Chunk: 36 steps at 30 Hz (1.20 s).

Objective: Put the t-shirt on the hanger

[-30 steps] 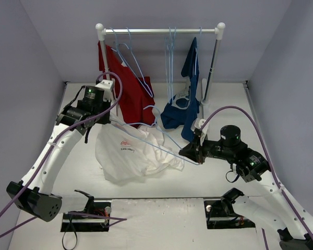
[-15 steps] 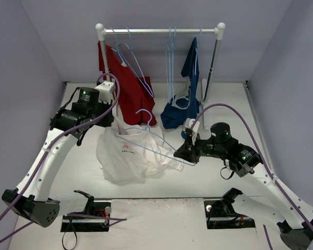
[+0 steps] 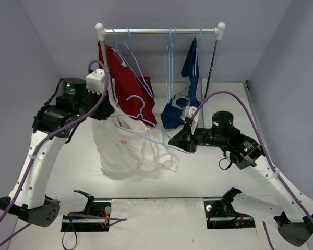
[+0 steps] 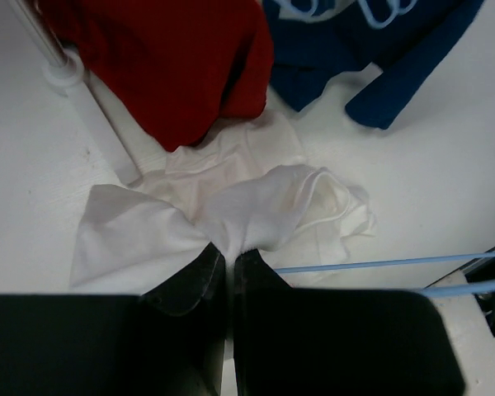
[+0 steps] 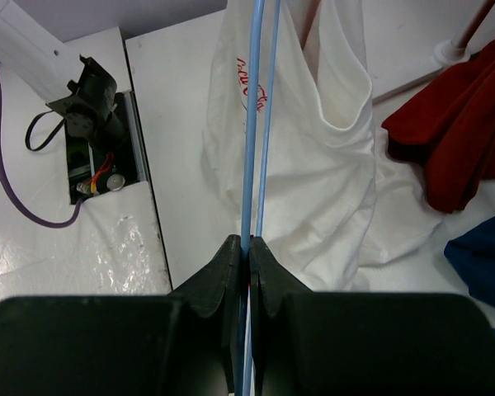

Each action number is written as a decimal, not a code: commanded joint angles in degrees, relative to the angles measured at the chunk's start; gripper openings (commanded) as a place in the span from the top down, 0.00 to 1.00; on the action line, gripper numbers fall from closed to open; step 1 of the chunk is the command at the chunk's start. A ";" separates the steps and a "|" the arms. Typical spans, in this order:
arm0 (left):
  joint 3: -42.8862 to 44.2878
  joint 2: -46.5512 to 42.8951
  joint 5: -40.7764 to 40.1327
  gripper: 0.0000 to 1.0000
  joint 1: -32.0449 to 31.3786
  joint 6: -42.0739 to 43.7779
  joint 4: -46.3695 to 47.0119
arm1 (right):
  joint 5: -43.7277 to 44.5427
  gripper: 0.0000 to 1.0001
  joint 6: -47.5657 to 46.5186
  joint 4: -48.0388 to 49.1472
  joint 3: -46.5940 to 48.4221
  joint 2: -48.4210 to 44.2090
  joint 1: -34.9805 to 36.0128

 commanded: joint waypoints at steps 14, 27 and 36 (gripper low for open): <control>22.91 2.46 5.64 1.00 -2.03 -10.32 1.40 | 0.12 1.00 2.25 25.47 11.56 6.04 2.54; 21.25 1.85 -1.74 1.00 -3.88 -15.80 1.98 | 7.10 1.00 8.95 46.51 -1.18 5.80 4.45; 9.11 -2.52 -2.46 1.00 -3.88 -20.12 10.56 | 9.99 1.00 12.64 58.01 -7.92 5.65 4.45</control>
